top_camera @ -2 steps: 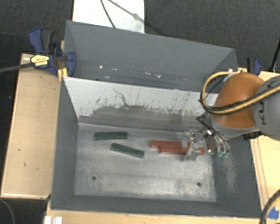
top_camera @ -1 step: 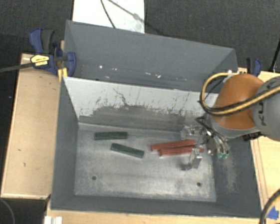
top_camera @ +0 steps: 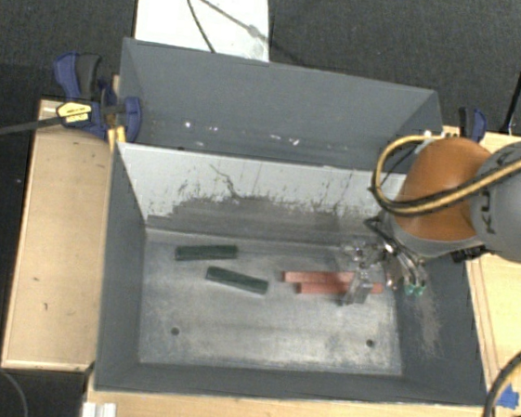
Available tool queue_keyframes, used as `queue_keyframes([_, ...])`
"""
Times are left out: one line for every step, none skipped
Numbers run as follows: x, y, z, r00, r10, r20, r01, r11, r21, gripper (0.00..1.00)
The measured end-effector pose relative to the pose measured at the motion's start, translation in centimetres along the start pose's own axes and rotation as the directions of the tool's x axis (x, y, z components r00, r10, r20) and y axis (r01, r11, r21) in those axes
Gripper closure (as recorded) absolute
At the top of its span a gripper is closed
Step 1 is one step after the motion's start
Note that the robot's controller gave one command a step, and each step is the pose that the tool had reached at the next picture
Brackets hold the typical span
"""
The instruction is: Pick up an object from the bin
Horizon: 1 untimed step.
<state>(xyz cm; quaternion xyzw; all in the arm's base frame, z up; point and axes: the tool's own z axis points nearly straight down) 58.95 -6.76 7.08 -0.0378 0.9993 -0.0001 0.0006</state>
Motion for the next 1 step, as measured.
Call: queue_keyframes([1.21, 0.21, -17.38, 1.000, 0.002, 0.010, -0.002, 1.000, 0.002, 1.00])
